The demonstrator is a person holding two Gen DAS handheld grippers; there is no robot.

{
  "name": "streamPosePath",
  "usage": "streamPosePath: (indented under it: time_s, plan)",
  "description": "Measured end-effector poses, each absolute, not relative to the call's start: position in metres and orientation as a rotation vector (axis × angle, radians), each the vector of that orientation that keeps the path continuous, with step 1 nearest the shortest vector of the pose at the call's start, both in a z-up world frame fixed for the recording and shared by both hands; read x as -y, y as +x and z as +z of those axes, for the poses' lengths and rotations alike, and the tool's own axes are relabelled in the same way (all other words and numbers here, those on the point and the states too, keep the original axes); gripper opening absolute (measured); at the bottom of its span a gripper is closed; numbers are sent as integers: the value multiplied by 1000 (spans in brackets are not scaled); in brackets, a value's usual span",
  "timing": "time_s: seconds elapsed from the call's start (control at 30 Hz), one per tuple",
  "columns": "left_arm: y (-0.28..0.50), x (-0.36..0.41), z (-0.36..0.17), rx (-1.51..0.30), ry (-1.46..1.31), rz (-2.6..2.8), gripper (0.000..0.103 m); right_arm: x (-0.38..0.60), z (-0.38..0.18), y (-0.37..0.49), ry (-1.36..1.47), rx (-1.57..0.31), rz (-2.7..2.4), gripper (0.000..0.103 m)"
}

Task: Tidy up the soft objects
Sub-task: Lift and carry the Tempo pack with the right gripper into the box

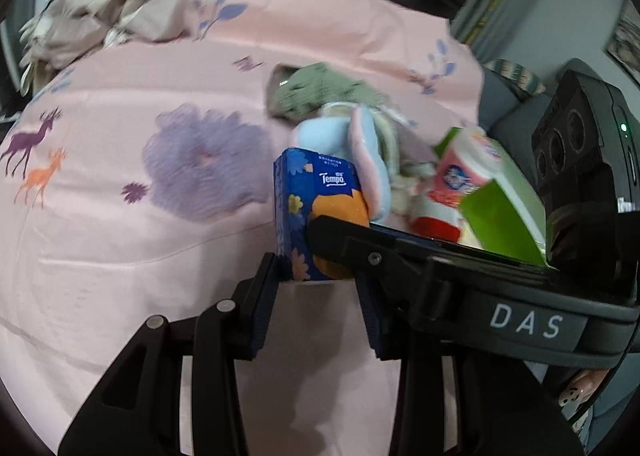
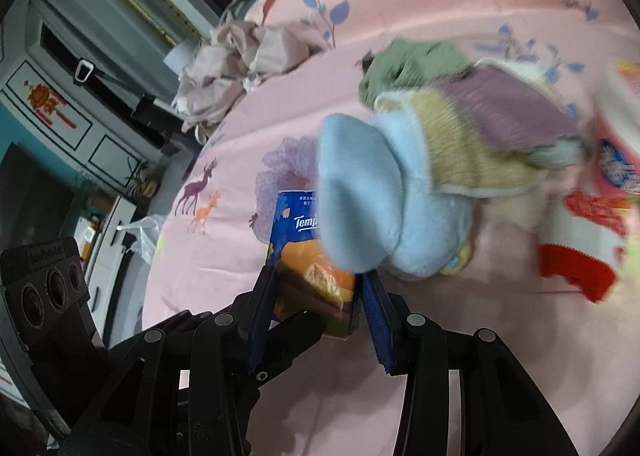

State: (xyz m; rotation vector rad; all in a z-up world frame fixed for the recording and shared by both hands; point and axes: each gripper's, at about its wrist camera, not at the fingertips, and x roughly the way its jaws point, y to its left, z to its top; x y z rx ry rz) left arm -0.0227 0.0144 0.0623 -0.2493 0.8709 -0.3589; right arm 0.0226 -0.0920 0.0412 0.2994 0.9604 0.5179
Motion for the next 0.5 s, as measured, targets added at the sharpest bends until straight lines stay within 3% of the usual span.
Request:
streamPosePath:
  time_s: [0.5]
  plan:
    - [-51, 32, 107, -669, -209, -459, 37, 136, 95, -20, 227, -737, 453, 46]
